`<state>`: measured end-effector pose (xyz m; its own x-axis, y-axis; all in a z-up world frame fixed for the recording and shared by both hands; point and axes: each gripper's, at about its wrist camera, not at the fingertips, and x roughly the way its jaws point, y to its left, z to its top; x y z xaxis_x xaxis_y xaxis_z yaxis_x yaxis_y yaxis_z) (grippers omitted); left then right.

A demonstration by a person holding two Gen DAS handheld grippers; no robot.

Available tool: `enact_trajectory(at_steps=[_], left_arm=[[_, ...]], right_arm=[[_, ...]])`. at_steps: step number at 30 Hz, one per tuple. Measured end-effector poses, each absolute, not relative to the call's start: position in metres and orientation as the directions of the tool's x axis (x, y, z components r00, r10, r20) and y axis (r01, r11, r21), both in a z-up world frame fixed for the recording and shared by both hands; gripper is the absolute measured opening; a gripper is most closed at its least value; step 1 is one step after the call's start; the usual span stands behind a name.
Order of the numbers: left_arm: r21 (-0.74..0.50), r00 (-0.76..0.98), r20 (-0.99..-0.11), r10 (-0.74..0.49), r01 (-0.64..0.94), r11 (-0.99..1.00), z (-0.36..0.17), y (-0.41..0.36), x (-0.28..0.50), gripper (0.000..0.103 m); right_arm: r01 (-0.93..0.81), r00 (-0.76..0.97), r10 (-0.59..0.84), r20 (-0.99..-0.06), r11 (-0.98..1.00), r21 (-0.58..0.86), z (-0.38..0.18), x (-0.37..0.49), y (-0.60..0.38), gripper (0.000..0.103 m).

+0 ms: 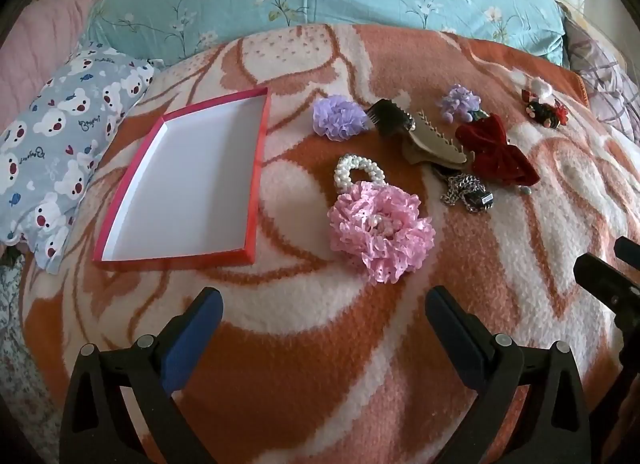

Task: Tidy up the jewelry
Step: 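Move both tools toward the pink fluffy scrunchie and red velvet bow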

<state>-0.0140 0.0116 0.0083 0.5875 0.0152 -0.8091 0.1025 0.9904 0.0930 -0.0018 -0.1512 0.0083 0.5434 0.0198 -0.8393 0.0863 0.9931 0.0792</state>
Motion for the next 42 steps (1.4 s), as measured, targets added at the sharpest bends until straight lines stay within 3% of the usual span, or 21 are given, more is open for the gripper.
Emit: enact_trajectory(at_steps=[42], left_arm=[[0.046,0.569,-0.822,-0.024,0.108,0.993,-0.004,0.011,0.005,0.102]], right_arm=[[0.074,0.478,0.043,-0.877,0.993,0.089,0.004,0.018,-0.160,0.099]])
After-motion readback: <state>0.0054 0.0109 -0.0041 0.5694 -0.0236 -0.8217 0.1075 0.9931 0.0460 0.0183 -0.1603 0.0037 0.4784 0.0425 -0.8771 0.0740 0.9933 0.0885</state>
